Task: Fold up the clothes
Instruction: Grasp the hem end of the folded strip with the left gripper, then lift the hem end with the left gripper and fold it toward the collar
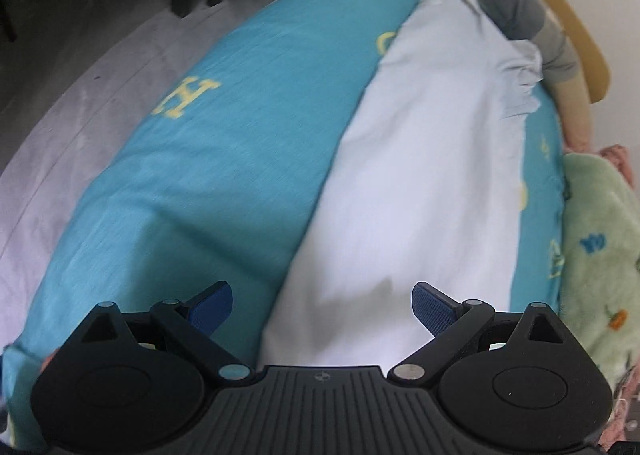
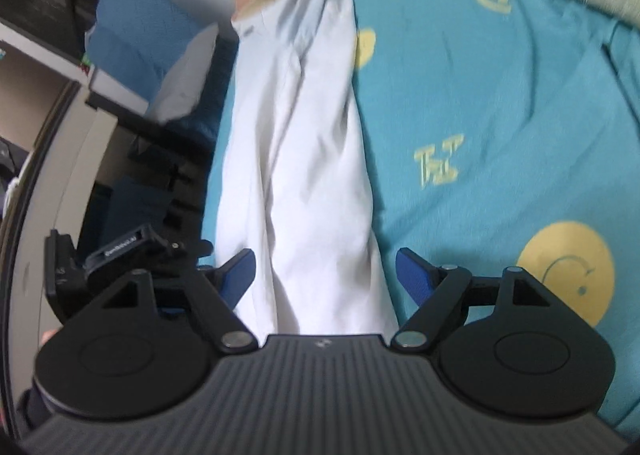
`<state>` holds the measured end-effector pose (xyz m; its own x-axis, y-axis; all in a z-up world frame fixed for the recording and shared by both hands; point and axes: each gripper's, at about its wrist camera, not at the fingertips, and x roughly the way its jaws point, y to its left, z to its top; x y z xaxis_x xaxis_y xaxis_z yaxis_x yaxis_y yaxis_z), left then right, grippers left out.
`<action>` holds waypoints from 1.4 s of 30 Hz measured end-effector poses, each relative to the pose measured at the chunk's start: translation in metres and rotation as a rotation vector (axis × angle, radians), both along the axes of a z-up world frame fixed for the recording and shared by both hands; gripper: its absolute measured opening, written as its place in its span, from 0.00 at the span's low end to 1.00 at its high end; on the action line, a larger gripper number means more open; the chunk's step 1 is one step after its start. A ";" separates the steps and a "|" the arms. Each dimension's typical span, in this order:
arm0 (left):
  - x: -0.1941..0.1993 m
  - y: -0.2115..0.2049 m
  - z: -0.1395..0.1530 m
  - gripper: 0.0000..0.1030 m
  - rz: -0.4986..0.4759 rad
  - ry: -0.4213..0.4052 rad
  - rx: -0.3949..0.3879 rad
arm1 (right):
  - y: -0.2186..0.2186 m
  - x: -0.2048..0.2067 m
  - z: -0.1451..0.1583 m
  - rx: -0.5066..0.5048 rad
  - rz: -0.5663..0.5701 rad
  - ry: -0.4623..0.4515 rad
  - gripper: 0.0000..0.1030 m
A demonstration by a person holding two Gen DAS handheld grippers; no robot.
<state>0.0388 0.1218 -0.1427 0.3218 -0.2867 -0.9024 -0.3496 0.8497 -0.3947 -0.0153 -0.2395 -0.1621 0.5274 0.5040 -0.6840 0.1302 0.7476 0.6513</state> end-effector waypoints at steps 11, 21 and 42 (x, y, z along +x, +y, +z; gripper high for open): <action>-0.018 -0.035 -0.005 0.73 -0.168 0.142 0.067 | 0.003 -0.002 -0.025 0.011 0.035 0.117 0.76; -0.040 -0.037 0.011 0.15 -0.146 0.127 0.117 | 0.003 -0.008 -0.026 0.042 0.052 0.138 0.76; -0.056 -0.062 0.033 0.07 -0.301 0.105 0.156 | 0.061 -0.034 -0.020 -0.102 0.265 0.185 0.16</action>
<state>-0.0172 0.0602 -0.1098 0.1474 -0.2108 -0.9663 -0.1061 0.9680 -0.2274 -0.0494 -0.1784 -0.1825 0.2491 0.5312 -0.8098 0.0320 0.8312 0.5551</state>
